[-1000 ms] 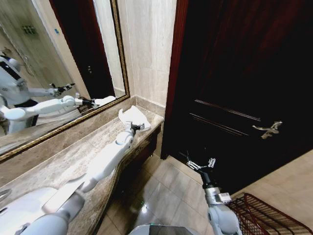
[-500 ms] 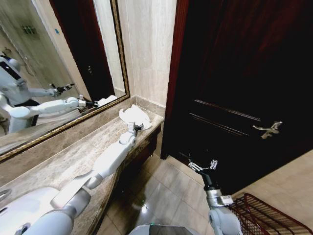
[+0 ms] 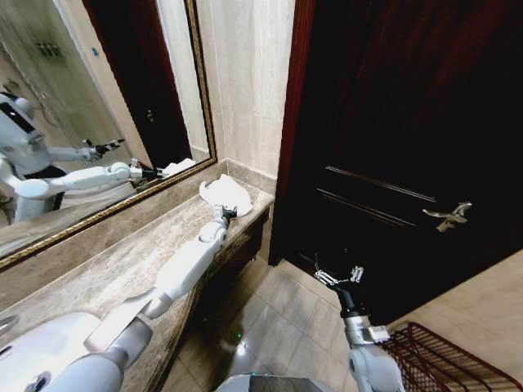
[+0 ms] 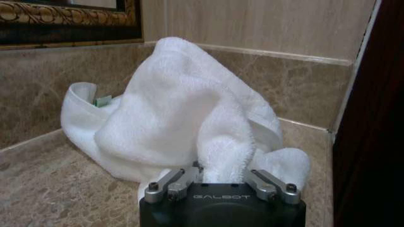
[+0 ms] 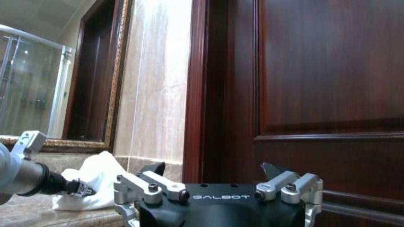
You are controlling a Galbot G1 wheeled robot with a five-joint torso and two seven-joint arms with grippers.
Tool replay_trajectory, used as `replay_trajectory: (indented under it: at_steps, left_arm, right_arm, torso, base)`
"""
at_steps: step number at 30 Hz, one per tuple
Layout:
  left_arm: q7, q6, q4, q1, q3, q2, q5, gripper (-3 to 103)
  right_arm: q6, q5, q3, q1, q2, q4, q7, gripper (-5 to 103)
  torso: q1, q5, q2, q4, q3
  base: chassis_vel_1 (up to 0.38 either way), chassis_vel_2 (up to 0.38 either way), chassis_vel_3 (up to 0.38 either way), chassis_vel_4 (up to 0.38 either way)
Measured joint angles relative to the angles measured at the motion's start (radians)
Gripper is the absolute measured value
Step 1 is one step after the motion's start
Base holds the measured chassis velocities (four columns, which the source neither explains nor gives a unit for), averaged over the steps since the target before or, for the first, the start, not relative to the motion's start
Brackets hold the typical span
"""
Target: Discard the used towel into the hamper.
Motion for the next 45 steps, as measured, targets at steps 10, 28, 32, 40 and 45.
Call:
replay_trajectory:
  at_steps: [10,28,32,40,45]
  left_arm:
    - [-0.021,-0.024,-0.076,0.047,-0.043,0.018,-0.029,6]
    - [-0.005,-0.023,-0.686,0.455,-0.286,0.247,0.019,6]
    - [-0.006,0.017,-0.876,0.62,-0.414,0.25,0.018,6]
    - [0.001,0.051,-1.101,0.829,-0.584,0.189,0.021,6]
    - [0.031,0.047,-1.193,0.93,-0.657,0.084,0.066,6]
  right_arm:
    - [0.0,0.007,-0.001,0.006,0.0,0.006,0.0,100]
    - [-0.005,0.02,-0.019,0.008,-0.003,0.031,-0.011,100]
    - [-0.005,0.02,-0.027,0.013,-0.003,0.034,-0.014,100]
    - [-0.004,0.028,-0.033,0.026,-0.001,0.03,-0.016,100]
    - [-0.006,0.05,-0.039,0.038,0.0,0.027,-0.014,100]
  torso:
    - [0.0,-0.0001,0.0,-0.0001,0.0]
    - [0.0,-0.0003,0.0,0.0002,0.0]
    - [0.0,-0.0001,0.0,0.0001,0.0]
    - [0.0,0.0002,0.0,0.0,0.0]
    - [0.0,0.0,0.0,0.0,0.0]
  base:
    - [0.0,0.0,0.0,0.0]
    - [0.0,0.0,0.0,0.0]
    - [0.0,0.0,0.0,0.0]
    - [0.0,0.0,0.0,0.0]
    - [0.0,0.0,0.0,0.0]
